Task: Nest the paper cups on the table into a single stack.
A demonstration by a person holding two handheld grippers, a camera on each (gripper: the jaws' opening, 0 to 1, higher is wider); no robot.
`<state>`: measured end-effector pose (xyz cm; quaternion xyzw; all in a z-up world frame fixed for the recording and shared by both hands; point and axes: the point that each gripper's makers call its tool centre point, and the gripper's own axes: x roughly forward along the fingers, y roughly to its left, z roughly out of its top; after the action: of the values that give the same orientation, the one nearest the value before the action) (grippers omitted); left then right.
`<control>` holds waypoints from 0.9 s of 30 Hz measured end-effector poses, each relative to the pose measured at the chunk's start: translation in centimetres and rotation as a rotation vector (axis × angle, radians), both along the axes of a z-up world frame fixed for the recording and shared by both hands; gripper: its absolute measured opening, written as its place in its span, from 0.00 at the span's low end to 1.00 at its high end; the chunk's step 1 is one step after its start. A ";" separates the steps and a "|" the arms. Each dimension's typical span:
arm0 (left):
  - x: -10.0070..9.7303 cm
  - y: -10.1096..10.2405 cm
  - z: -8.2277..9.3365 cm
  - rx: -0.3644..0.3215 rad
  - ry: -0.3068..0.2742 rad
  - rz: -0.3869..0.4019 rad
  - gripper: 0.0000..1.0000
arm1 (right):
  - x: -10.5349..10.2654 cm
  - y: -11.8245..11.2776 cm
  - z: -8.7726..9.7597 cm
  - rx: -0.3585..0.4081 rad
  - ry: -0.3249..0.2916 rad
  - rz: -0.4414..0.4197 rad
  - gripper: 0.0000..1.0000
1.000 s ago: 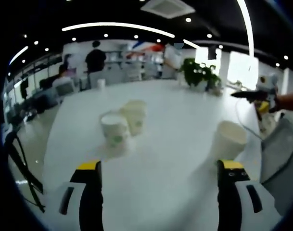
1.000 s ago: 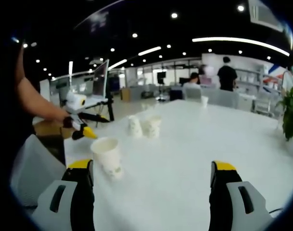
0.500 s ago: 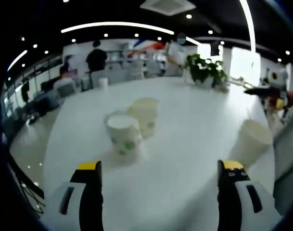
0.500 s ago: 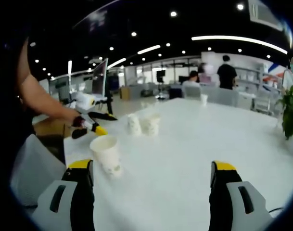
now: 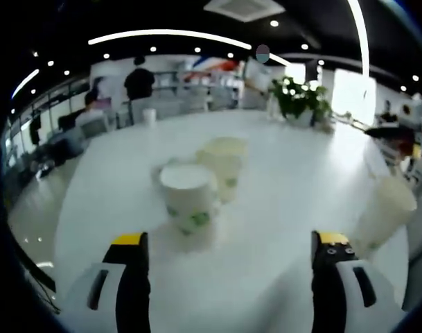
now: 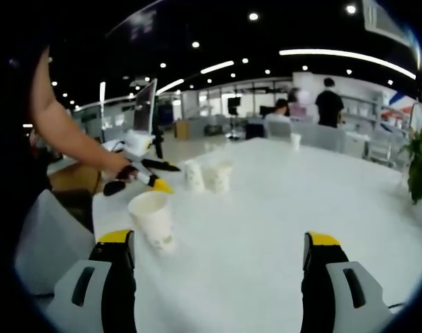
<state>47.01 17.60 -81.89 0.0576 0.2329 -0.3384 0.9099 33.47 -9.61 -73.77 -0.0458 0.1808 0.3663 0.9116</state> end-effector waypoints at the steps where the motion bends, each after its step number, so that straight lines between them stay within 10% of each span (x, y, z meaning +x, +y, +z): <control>1: 0.2 0.0 -0.1 0.001 -0.001 0.001 0.94 | 0.1 -0.1 0.0 0.001 0.001 -0.003 1.00; 27: 4.5 -1.2 -0.6 -0.004 0.014 0.049 0.66 | 0.6 -0.9 -0.2 0.047 0.032 -0.051 1.00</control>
<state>51.51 16.41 -82.48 0.0478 0.2399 -0.3170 0.9163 34.02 -10.53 -74.01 -0.0137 0.1876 0.3478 0.9185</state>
